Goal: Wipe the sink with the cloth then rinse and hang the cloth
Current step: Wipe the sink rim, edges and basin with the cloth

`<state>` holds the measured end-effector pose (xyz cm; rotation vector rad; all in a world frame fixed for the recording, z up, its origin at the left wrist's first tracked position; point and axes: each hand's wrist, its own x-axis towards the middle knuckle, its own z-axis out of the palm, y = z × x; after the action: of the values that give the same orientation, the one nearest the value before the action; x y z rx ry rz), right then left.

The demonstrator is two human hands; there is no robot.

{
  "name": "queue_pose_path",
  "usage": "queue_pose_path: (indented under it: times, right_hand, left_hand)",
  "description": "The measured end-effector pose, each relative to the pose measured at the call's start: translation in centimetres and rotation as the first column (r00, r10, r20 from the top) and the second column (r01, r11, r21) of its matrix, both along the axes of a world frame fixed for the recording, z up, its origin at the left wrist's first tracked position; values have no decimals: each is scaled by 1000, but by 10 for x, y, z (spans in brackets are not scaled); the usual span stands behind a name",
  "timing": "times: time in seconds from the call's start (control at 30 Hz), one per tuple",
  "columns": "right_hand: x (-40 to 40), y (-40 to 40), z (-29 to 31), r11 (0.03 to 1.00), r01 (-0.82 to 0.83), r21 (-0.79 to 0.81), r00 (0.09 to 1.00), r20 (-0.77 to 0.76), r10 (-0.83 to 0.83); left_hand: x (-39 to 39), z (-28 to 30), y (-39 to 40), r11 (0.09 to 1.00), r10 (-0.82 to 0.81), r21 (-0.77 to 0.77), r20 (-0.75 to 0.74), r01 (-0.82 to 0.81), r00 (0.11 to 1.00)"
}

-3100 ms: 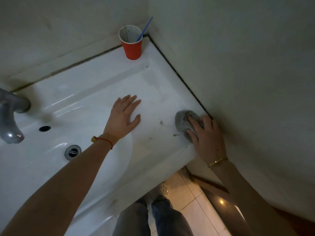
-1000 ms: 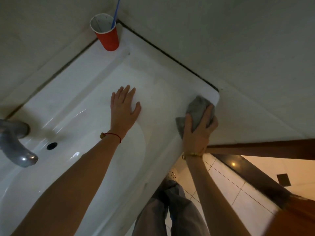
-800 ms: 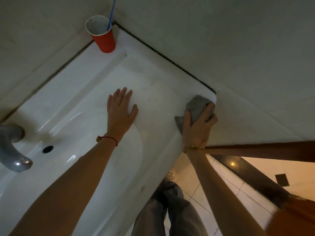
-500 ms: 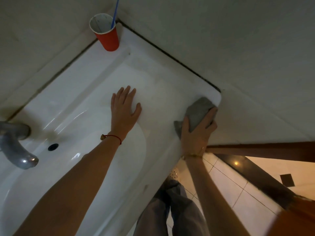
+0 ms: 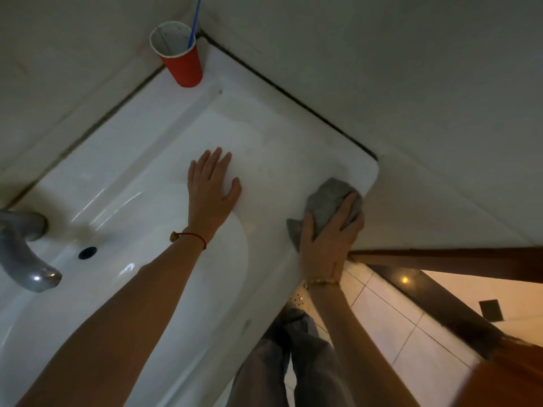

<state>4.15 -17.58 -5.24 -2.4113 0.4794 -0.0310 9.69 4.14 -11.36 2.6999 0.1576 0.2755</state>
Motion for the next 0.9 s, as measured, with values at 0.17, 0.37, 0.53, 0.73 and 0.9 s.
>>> queue_pose_path:
  times: [0.17, 0.37, 0.53, 0.73, 0.9]
  right_hand:
    - [12, -17, -3, 992, -96, 85, 995, -1, 96]
    - [35, -24, 4, 998, -41, 42, 999, 9, 40]
    - [-37, 3, 0, 978, -117, 174, 986, -95, 135]
    - [47, -47, -1, 988, -145, 45, 989, 18, 144]
    - [29, -27, 6, 991, -133, -30, 990, -58, 132]
  left_hand:
    - [0, 1, 2, 1000, -6, 2, -13, 6, 1000]
    - [0, 1, 1, 1000, -1, 5, -20, 1, 1000]
    - [-1, 2, 1, 1000, 0, 9, -26, 0, 1000]
    - [0, 3, 0, 1000, 8, 0, -28, -8, 1000]
    - [0, 3, -3, 1000, 16, -17, -15, -16, 1000]
